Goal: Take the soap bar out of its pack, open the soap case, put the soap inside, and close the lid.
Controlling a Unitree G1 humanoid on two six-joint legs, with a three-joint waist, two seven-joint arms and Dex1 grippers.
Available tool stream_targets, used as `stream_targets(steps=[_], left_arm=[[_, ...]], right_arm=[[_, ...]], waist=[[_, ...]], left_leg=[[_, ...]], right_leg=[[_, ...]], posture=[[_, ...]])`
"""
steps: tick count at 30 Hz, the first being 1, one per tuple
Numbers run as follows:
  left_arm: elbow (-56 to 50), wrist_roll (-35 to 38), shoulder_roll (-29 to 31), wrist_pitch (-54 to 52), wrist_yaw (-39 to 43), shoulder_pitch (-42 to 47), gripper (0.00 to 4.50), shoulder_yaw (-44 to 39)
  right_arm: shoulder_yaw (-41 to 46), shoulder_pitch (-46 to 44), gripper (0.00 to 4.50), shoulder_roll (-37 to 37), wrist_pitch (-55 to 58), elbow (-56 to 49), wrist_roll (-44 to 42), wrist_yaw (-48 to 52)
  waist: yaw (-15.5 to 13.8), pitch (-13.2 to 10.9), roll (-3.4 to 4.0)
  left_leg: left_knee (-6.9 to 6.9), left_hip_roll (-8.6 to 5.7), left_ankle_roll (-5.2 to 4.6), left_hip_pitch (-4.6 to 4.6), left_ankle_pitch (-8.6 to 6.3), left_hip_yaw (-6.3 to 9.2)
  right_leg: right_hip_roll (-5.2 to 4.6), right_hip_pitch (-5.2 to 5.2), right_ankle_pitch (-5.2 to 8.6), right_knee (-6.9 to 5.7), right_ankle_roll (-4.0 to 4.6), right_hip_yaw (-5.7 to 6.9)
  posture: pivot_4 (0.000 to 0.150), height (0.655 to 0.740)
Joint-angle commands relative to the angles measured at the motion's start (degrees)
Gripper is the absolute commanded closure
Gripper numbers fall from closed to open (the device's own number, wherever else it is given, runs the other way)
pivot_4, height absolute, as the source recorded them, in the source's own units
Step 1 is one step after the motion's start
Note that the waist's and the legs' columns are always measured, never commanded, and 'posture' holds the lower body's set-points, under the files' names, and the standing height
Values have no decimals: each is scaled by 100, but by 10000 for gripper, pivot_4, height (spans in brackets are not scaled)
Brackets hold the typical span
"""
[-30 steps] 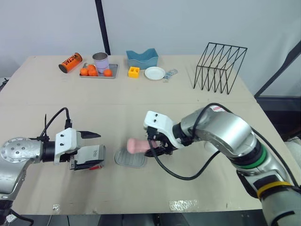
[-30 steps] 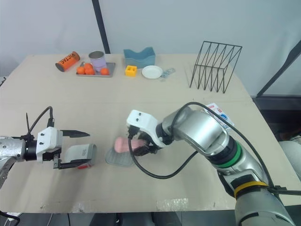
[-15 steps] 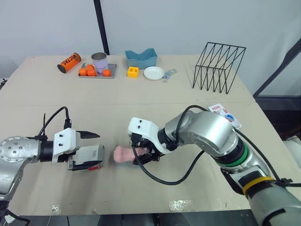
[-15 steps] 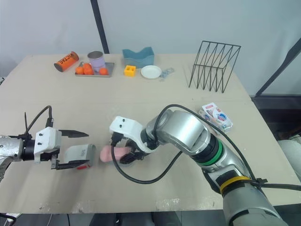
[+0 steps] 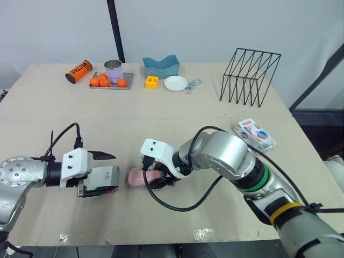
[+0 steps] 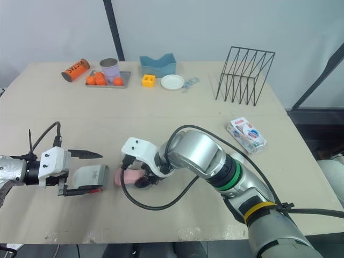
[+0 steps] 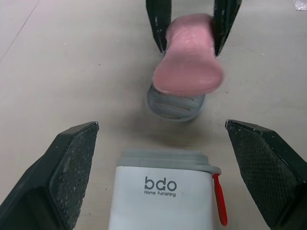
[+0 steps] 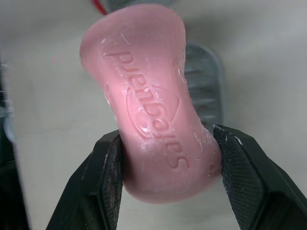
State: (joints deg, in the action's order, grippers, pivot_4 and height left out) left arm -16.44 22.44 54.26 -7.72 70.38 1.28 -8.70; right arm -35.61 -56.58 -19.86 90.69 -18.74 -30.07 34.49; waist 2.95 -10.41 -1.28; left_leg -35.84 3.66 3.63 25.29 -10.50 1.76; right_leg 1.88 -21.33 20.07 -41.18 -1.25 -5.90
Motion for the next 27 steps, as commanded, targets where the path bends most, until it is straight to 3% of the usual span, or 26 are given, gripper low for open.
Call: stream_targets(steps=[1,27], left_arm=[[-145,101,64,4,0,-57,0,-197],[7,-78,110,232,81,-245,0,-159]], right_arm=[[2,-17,21870,-27,-141,-61,9,-40],[-333,11,21870,-9,-465,365,80,38]], waist=[[0,0,0],[12,0,0]], left_leg=[[0,0,0,0,0,0],[6,0,1,0,0,-2]], right_leg=[[0,0,0,0,0,0],[-1,-4,0,2,1,-1]], posture=[[1500,7400],[1500,7400]])
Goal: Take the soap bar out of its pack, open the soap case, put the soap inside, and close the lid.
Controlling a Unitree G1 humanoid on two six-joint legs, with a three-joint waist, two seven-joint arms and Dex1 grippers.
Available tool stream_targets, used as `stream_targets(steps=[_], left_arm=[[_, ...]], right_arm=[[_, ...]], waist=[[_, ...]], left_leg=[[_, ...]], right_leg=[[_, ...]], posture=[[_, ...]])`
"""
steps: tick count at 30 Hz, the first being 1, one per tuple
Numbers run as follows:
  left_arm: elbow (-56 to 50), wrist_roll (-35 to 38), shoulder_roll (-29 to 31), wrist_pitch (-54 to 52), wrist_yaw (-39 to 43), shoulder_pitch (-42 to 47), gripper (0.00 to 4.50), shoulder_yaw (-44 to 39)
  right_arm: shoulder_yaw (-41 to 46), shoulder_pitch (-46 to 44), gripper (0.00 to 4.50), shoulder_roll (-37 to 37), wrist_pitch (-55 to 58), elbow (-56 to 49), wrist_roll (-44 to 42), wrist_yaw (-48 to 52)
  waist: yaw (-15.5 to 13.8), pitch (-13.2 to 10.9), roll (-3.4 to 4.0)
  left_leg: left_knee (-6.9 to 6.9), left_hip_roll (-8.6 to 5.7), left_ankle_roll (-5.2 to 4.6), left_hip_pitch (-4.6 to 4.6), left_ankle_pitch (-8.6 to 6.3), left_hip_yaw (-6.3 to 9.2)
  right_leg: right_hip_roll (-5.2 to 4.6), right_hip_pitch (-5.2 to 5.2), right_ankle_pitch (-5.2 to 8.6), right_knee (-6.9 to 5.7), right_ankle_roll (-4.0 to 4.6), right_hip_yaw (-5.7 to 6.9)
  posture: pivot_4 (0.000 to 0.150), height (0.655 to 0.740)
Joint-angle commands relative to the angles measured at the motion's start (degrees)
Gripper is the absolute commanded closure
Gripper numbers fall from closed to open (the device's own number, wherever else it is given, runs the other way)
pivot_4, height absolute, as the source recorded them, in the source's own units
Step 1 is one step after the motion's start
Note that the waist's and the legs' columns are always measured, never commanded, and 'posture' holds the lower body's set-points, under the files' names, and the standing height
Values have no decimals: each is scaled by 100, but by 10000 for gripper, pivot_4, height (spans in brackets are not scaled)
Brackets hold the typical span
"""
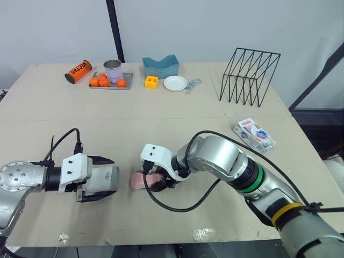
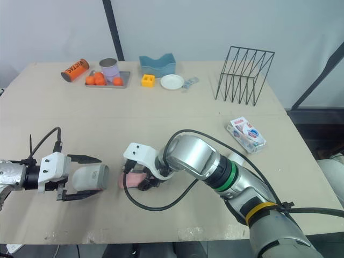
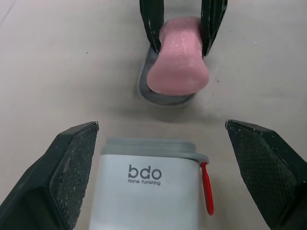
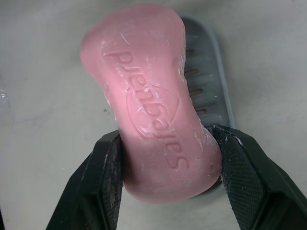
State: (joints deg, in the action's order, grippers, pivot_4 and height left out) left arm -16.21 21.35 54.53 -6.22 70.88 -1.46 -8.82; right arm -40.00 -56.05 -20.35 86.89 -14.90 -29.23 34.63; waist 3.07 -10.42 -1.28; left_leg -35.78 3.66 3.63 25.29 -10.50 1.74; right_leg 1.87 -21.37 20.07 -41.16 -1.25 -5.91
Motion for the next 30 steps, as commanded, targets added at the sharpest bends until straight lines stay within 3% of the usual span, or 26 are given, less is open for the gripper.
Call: stream_targets(steps=[1,5,7,10,18,30], left_arm=[[-16,32,82,84,29,31,0,-150],[-13,17,78,106,16,49,0,-141],[-7,22,80,99,15,64,0,-144],[22,7,84,118,18,80,0,-140],[72,-7,57,141,17,139,0,-102],[536,-18,-27,225,110,390,0,22]], right_arm=[[112,-44,21870,52,-94,-9,8,16],[175,-106,21870,78,-102,-18,-3,42],[169,-121,11386,69,-116,-44,-6,57],[188,-133,435,77,-108,-82,-21,77],[370,-220,435,17,-24,-289,-88,103],[1355,-72,435,-283,133,-975,-509,220]], waist=[[1,0,0],[1,0,0],[2,0,0],[2,0,0],[4,0,0],[4,-1,-1]], left_leg=[[0,0,0,0,0,0],[1,0,0,0,0,0],[1,0,0,0,0,0],[2,0,0,0,0,0],[7,0,1,-1,1,-1],[11,0,2,0,1,0]], right_leg=[[0,0,0,0,0,0],[0,0,0,0,0,0],[0,0,0,0,0,0],[0,0,0,0,0,0],[0,-2,-1,2,1,0],[0,-4,0,4,2,1]], posture=[[1500,7400],[1500,7400],[1500,7400],[1500,7400],[1500,7400],[1500,7400]])
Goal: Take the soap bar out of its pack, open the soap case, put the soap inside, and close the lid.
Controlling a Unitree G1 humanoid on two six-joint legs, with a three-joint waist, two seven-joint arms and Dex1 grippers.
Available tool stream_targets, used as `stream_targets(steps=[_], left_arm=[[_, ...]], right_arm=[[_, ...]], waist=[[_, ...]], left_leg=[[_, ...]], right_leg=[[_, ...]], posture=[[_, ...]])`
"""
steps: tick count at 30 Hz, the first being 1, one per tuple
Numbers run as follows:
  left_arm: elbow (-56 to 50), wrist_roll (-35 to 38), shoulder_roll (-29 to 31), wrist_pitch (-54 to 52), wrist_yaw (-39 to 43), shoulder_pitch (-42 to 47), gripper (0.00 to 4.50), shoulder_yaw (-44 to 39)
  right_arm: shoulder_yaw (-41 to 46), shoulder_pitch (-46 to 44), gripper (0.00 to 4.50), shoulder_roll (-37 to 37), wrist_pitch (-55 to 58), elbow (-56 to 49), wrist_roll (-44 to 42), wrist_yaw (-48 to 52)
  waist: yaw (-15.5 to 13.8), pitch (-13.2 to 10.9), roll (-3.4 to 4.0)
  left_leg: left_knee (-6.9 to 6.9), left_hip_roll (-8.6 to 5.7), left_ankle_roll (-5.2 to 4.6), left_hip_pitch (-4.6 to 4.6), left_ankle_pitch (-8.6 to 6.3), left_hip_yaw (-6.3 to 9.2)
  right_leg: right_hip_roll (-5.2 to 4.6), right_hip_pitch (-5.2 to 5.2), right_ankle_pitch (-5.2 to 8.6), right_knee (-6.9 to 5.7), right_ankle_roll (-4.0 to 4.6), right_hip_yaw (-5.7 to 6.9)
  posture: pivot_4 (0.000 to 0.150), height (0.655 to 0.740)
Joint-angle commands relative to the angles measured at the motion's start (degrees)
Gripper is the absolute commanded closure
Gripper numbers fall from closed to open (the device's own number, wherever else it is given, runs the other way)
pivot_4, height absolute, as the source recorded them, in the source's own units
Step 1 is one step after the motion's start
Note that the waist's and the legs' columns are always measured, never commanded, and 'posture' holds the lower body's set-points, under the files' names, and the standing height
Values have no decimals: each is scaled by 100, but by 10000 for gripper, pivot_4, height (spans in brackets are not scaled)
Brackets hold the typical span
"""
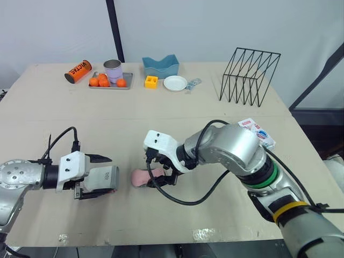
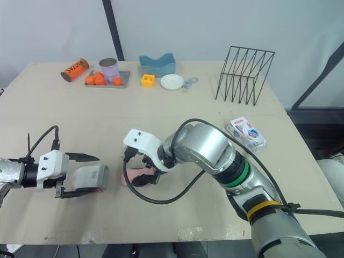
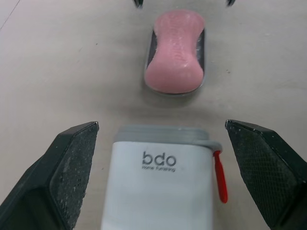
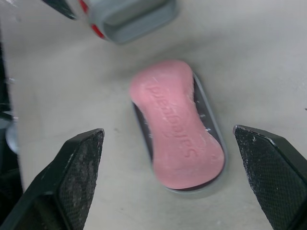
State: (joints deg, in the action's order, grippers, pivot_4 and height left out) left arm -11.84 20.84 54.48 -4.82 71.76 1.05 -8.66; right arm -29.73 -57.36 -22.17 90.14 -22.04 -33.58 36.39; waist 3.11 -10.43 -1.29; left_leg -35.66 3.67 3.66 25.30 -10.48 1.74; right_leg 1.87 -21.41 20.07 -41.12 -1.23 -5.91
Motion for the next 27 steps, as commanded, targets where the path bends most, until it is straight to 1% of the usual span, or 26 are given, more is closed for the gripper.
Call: stream_targets(steps=[1,5,10,15,17,21,27], left_arm=[[167,30,-38,94,33,183,0,20],[412,28,-85,133,96,333,0,63],[658,10,-205,151,78,554,0,137],[836,14,-234,252,160,550,0,148],[888,15,-221,277,197,531,0,143],[946,41,-148,255,281,500,0,120],[901,64,-135,225,308,493,0,61]], right_arm=[[371,134,435,-157,-346,-299,-60,52],[534,646,435,-608,-1420,-579,63,298],[804,1468,435,-1193,-2716,-649,251,700],[1024,2136,435,-1392,-3693,-778,279,1107],[1069,2315,435,-1433,-3954,-848,249,1279],[1199,2503,435,-1309,-4093,-755,67,1429],[1145,2450,435,-1133,-4125,-645,131,1359]], waist=[[-2,0,0],[-10,1,-2],[-18,-1,-5],[11,-1,-6],[7,-1,-6],[8,-1,-6],[8,-1,-6]], left_leg=[[0,-1,0,0,0,0],[1,-3,0,1,0,-1],[2,-3,0,3,0,-2],[2,-1,0,1,0,-4],[2,0,0,1,0,0],[0,-1,2,-1,1,0],[1,-1,2,-3,1,1]], right_leg=[[-1,1,0,1,0,0],[-1,2,1,5,-1,0],[0,2,1,6,-2,-1],[2,2,1,6,-2,-5],[5,3,0,5,-1,-3],[5,9,1,6,-2,-3],[5,11,1,5,-2,-3]], posture=[[1500,7400],[1500,7400],[1500,7400],[1500,7400],[1500,7400],[1500,7400],[1500,7400]])
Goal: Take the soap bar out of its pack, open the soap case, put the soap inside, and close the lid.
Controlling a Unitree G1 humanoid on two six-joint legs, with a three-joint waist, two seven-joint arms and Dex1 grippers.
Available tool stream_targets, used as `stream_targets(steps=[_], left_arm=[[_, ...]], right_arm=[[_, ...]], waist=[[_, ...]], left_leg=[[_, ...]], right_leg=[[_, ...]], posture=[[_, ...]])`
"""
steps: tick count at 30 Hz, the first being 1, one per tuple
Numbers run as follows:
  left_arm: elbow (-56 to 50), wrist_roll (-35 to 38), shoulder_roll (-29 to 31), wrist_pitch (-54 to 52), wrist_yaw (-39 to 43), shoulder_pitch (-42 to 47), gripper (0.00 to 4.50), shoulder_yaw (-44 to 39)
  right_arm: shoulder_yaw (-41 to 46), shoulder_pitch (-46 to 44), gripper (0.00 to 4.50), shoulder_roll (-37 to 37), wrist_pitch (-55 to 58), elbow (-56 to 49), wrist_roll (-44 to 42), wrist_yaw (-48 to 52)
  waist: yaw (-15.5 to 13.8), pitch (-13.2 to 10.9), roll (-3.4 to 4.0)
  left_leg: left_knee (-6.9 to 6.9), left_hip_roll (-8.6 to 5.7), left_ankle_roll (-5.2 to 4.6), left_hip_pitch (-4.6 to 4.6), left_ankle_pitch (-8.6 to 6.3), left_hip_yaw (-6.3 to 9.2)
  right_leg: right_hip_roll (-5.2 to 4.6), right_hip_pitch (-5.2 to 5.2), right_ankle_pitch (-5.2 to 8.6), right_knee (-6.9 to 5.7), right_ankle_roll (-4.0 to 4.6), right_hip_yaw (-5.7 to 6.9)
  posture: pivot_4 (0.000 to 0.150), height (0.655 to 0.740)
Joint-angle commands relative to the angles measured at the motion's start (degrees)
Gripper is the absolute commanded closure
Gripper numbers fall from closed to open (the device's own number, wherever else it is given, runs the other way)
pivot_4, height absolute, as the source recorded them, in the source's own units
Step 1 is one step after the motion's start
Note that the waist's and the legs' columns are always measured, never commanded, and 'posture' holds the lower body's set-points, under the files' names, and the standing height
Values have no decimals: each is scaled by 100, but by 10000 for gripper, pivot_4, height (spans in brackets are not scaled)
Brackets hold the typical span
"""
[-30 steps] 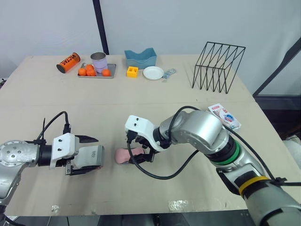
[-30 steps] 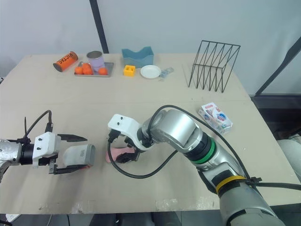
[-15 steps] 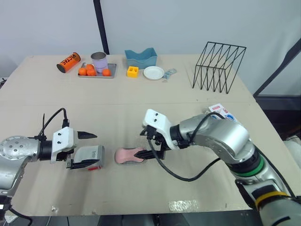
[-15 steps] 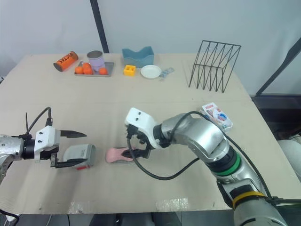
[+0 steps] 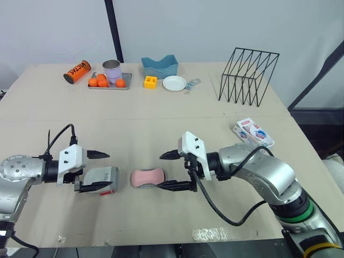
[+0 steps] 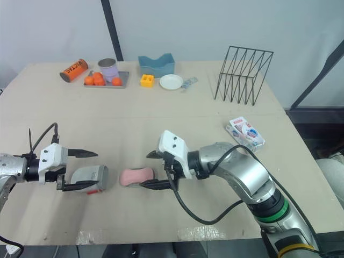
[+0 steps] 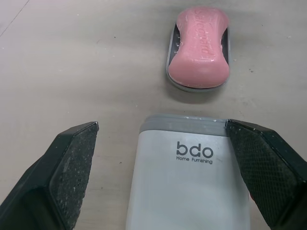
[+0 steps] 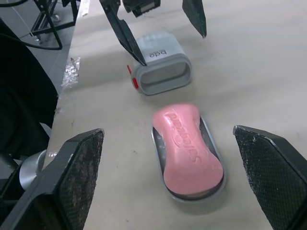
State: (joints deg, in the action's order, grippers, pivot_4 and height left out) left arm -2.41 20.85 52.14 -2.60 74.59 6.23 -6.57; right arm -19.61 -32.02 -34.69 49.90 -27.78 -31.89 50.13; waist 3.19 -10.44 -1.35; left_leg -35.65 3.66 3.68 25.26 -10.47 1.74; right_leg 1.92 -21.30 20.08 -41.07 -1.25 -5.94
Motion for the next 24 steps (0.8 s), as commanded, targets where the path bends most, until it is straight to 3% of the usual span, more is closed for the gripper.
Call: stream_targets(steps=[1,14,24], left_arm=[[-64,77,112,-10,31,-36,0,-166],[-491,541,318,-381,157,-403,0,-697],[41,227,636,437,616,-826,0,-970]], right_arm=[[126,-99,435,153,-105,-56,-27,-26],[49,-134,435,250,-57,-1,56,34],[191,-217,435,228,-130,-38,-154,359]], waist=[[0,0,0],[-12,0,-1],[-21,1,-3]], left_leg=[[0,0,0,0,0,0],[0,0,1,0,0,0],[1,2,3,-4,2,1]], right_leg=[[0,0,0,0,0,0],[-1,0,0,0,0,0],[-1,1,-1,0,2,2]], posture=[[1500,7400],[1500,7400],[1500,7400]])
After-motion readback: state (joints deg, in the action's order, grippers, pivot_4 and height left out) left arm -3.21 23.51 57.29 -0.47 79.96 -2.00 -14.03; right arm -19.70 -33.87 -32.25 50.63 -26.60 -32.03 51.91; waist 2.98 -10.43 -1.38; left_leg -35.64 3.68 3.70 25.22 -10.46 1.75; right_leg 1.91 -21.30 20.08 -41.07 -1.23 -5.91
